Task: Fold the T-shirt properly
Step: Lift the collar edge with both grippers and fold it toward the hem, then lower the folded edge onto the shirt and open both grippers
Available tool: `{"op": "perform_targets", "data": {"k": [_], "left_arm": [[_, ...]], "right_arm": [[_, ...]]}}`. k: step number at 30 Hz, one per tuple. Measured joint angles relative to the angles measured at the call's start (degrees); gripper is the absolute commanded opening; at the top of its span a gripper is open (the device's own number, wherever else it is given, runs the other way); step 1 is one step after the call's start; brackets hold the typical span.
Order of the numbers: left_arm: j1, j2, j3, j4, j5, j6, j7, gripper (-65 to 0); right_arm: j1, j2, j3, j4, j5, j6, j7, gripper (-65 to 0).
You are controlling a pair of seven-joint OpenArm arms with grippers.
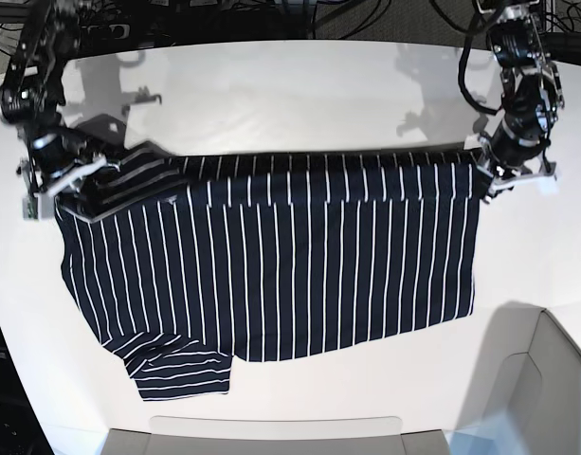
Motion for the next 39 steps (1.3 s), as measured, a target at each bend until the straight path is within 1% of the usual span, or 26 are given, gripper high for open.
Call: {"op": "perform_targets", "data": {"k": [1, 4, 6, 10, 12, 14, 18, 21, 22, 24, 26, 28, 32, 37, 39], "left_arm": [[-0.81, 0.02, 0.00, -1.14, 0.09, 0.00, -0.04, -65.0], [-2.78, 0.02, 0.00, -3.78, 0.11, 0.00, -0.02, -65.0], [-4.09, -0.13, 0.02, -4.92, 0.09, 0.00, 0.04, -65.0], [-7.58, -2.19, 1.92, -8.39, 0.09, 0.00, -0.07, -65.0], [-10.05, -3.23, 4.33, -11.50, 0.13, 0.02, -0.15, -65.0], [-11.93, -3.50, 5.84, -13.75, 0.17, 0.02, -0.42, -65.0], [-15.34, -3.37, 6.45, -18.14, -0.11, 0.00, -0.44, -65.0], [-17.38, -3.50, 6.58, -21.38, -0.02, -0.31, -0.37, -65.0], [-18.01, -3.52, 7.08, -22.34, 0.13, -0.37, -0.55, -65.0], [-19.78, -3.65, 9.29, -24.41, 0.83, -0.35, -1.11, -65.0], [-21.44, -3.56, 10.40, -26.18, 2.60, -0.22, -0.98, -65.0], [-23.12, -3.30, 10.84, -27.87, 4.81, -0.11, -1.20, -65.0], [-24.46, -3.30, 11.04, -29.31, 5.60, -0.44, -1.27, -65.0], [-24.41, -3.37, 10.99, -29.40, 5.81, -0.37, -1.18, -65.0], [-24.61, -3.32, 11.02, -29.46, 5.81, -0.39, -1.27, -65.0]], "right_arm": [[1.53, -0.15, 0.00, -1.05, -1.79, 1.33, -0.61, -65.0], [5.46, -1.51, 0.11, -4.33, -7.58, 2.69, -1.40, -65.0], [7.69, -2.54, 0.11, -6.05, -11.61, 5.03, -1.60, -65.0], [12.35, -4.76, 0.11, -9.03, -17.53, 8.90, -1.29, -65.0], [14.80, -5.70, 0.20, -11.06, -20.98, 9.68, -1.18, -65.0], [16.70, -5.86, 0.15, -13.55, -22.77, 10.45, -1.22, -65.0], [20.61, -5.81, 0.20, -18.51, -26.49, 12.13, -1.09, -65.0], [23.30, -5.60, -2.93, -22.29, -29.24, 12.07, -0.98, -65.0], [24.15, -5.64, -4.17, -23.47, -29.20, 12.02, -0.87, -65.0], [25.24, -5.84, -5.88, -25.55, -29.33, 12.02, 1.36, -65.0], [26.14, -5.77, -6.45, -28.30, -29.42, 11.93, 4.81, -65.0], [27.47, -5.51, -7.17, -31.71, -30.99, 11.61, 6.16, -65.0], [31.19, -5.81, -7.19, -37.57, -35.06, 11.61, 8.04, -65.0], [34.99, -5.75, -7.26, -42.93, -35.80, 11.56, 13.99, -65.0], [36.13, -5.79, -7.26, -45.31, -36.26, 11.56, 14.56, -65.0]]}}
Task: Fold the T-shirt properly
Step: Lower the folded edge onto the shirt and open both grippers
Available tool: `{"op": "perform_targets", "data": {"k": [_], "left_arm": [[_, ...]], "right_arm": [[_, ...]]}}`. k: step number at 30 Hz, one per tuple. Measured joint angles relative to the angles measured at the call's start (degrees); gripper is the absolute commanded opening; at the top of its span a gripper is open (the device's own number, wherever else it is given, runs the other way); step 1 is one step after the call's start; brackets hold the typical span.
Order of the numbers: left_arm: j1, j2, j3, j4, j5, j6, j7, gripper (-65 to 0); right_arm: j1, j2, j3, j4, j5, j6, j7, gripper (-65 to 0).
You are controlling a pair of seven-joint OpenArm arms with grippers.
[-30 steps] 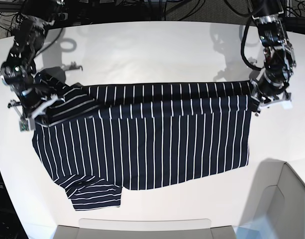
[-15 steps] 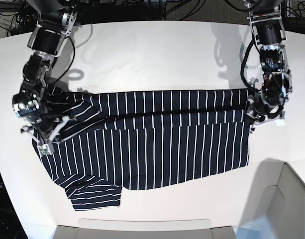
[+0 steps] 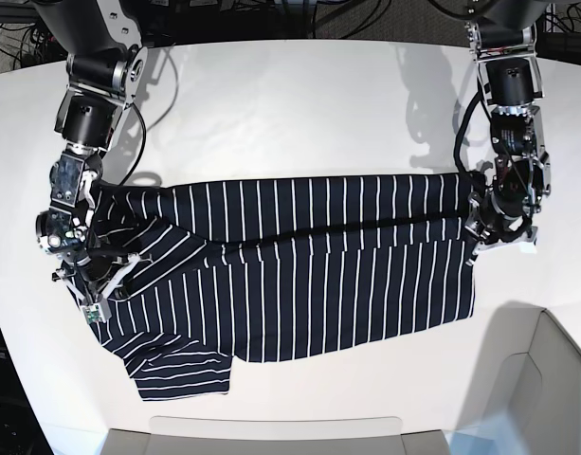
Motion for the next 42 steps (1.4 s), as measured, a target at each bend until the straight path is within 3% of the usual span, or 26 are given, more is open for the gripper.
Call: {"op": "perform_targets", "data": {"k": [4, 7, 9, 13, 19, 23, 26, 30, 35, 40, 42], "left_arm": [[-1.14, 0.02, 0.11, -0.17, 1.81, 0.00, 0.04, -64.3], [-1.22, 0.02, 0.11, -0.04, 2.73, 0.02, 0.26, -49.2], [-0.94, 0.00, 0.09, 0.26, 2.78, 0.13, 0.26, -42.6], [0.07, -0.11, -0.02, 4.46, 2.58, 0.37, 0.96, -43.7], [4.52, 0.39, -4.04, 13.75, 2.16, 0.48, 0.98, -44.6], [8.46, 1.14, -5.31, 19.39, 2.82, 0.42, -0.20, -53.6], [9.35, 1.55, -0.92, 21.20, 3.02, 0.42, 0.15, -65.0], [8.09, 1.03, 8.94, 19.93, 4.33, -0.66, 1.33, -65.0], [6.51, 0.55, 14.91, 16.57, 12.00, 0.39, 1.07, -65.0], [5.57, 0.81, 15.06, 11.32, 14.80, -0.13, 0.20, -65.0], [6.05, 0.90, 15.08, 9.25, 14.62, -1.86, -1.68, -65.0]], "right_arm": [[1.60, 0.00, 0.00, -2.69, 0.00, -0.02, 0.42, -62.7], [1.86, -0.02, 0.00, -2.82, -0.04, -0.02, 0.61, -48.8], [1.84, -0.20, 0.00, -2.78, -0.07, -0.15, 0.57, -40.3], [1.62, -0.44, 0.28, -0.13, 0.35, -0.17, 0.48, -32.9], [0.17, -0.37, 0.33, 12.72, 0.98, -0.37, 0.74, -33.0], [-4.55, -0.70, 1.77, 19.12, 1.09, -0.17, -2.75, -35.0], [-6.43, -1.22, 3.85, 19.54, 0.63, -0.09, -7.37, -47.5], [-6.73, -1.29, 5.38, 18.23, 0.87, -0.31, -7.13, -65.0], [-7.23, -1.46, 4.74, 9.81, -0.02, -0.17, -7.74, -65.0], [-7.17, -1.09, 4.74, 4.39, -0.15, -0.20, -6.75, -63.3], [-7.32, -1.14, 4.74, 1.77, -1.95, -0.22, -6.62, -63.3]]}}
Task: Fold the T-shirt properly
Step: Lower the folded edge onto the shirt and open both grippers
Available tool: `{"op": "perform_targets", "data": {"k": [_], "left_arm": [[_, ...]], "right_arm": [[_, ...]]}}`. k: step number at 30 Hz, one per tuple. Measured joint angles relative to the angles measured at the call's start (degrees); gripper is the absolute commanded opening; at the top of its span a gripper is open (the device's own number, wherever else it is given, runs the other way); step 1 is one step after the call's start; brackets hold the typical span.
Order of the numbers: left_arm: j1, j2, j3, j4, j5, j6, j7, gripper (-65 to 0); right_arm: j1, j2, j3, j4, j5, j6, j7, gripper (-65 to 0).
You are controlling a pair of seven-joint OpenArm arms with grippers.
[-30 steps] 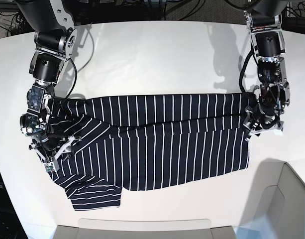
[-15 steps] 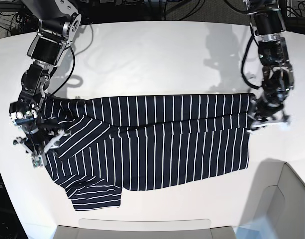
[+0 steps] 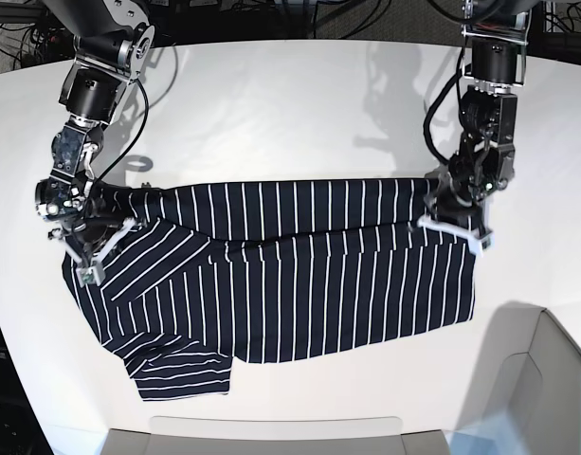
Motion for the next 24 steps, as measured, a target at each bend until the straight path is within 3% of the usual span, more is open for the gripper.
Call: {"op": "perform_targets", "data": {"k": [3, 7, 10, 16, 21, 24], "left_arm": [[3.65, -0.50, -0.04, 0.85, 0.39, 0.81, -0.09, -65.0], [10.34, -1.92, -0.20, 4.39, -0.07, -4.98, -1.99, -65.0], [13.53, -2.93, -0.59, 4.68, -0.42, -6.95, -2.38, -65.0], [19.89, -3.45, -0.81, 5.75, -0.96, -11.56, -8.15, -65.0], [28.11, -4.37, -0.85, 9.53, -0.52, -13.92, -14.29, -65.0], [31.12, -4.59, -0.85, 10.84, 3.41, -14.40, -16.37, -65.0]], "right_arm": [[-1.90, -0.15, 0.09, 0.28, -0.61, -0.13, 2.21, -63.3], [-4.44, -0.13, 0.02, 2.45, -1.14, 0.02, 3.37, -63.3], [-8.44, -0.15, 0.04, 6.45, -0.59, 0.04, 4.20, -63.3], [-15.02, 0.20, 0.63, 13.38, -1.05, 8.22, 4.35, -63.3], [-19.32, 0.22, 0.85, 16.57, 0.26, 8.83, 5.51, -63.3], [-20.70, 0.31, 0.85, 17.00, 0.74, 8.83, 6.71, -63.2]]}}
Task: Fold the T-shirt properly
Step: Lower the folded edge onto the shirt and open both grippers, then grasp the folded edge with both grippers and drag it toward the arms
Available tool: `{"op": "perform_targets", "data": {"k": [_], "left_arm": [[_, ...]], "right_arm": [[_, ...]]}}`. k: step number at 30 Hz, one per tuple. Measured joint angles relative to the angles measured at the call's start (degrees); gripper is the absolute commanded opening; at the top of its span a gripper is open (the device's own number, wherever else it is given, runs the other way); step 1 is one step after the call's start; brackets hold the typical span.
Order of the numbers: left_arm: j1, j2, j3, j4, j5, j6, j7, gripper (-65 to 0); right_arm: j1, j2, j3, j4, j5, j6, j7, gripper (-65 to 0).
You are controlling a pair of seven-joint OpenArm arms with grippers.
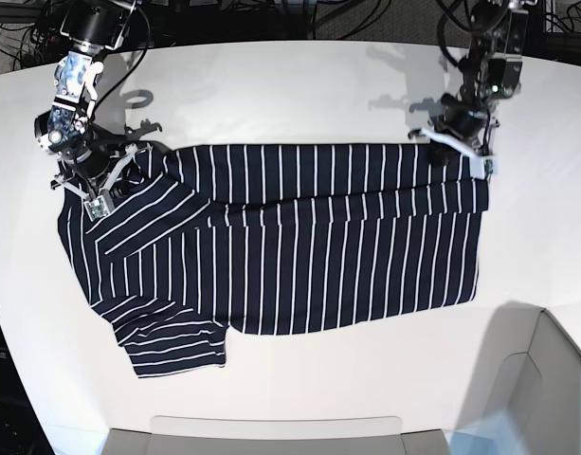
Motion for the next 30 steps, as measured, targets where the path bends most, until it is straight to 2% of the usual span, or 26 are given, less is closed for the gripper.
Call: {"op": "perform_targets", "data": {"k": [4, 7, 11, 12, 15, 18, 22, 25, 28, 29, 30], "left_arm": [[2.40, 0.04, -0.11, 1.66, 3.23, 0.81, -0.66, -65.0], [5.18, 0.00, -0.61, 2.89, 3.43, 1.01, -2.60, -65.0], [10.56, 0.04, -2.32, 4.79, 3.76, 0.98, -6.56, -65.0], [11.54, 0.07, -2.86, 6.01, 3.87, 1.53, -5.95, -65.0], [14.12, 0.39, -4.61, 11.74, 4.31, 3.89, 0.52, -65.0], [16.81, 2.84, -7.39, 18.80, 4.63, 5.11, 6.91, -65.0], [17.22, 5.95, -11.19, 24.70, 4.68, 5.05, 6.62, -65.0], [12.39, 6.40, -9.75, 24.33, 5.27, 6.05, 7.54, -65.0], [5.57, 6.38, -5.81, 24.26, 5.44, 5.51, 13.68, -65.0], [3.89, 7.41, -4.37, 24.26, 5.49, 5.53, 15.32, -65.0], [2.23, 8.20, -3.13, 24.24, 5.53, 6.91, 16.06, -65.0]], "right_arm": [[-0.09, 0.24, 0.00, 0.00, -0.02, 0.26, 0.04, -63.2], [-0.04, 0.17, 0.37, 0.00, -0.02, 0.28, 0.02, -63.0], [0.02, -0.15, 4.09, -0.22, 1.05, 2.25, -0.46, -63.0], [0.04, -0.24, 4.87, -0.24, 1.05, 2.36, -0.57, -63.0], [1.14, -0.72, 6.82, 0.04, 0.92, 2.84, -2.10, -63.0], [1.73, -0.81, 7.76, 1.57, -1.11, 2.97, -4.31, -63.0], [1.42, -0.94, 8.04, 3.69, -3.13, 2.54, -6.54, -63.1], [0.39, -2.51, 8.57, 6.32, -2.25, 2.40, -7.50, -63.1], [0.83, -4.24, 8.02, 7.61, -1.33, 2.32, -7.15, -63.0], [0.96, -4.57, 8.00, 7.65, -1.33, 2.32, -6.91, -63.0], [0.94, -4.59, 7.89, 7.65, -1.42, 2.32, -6.91, -63.0]]}}
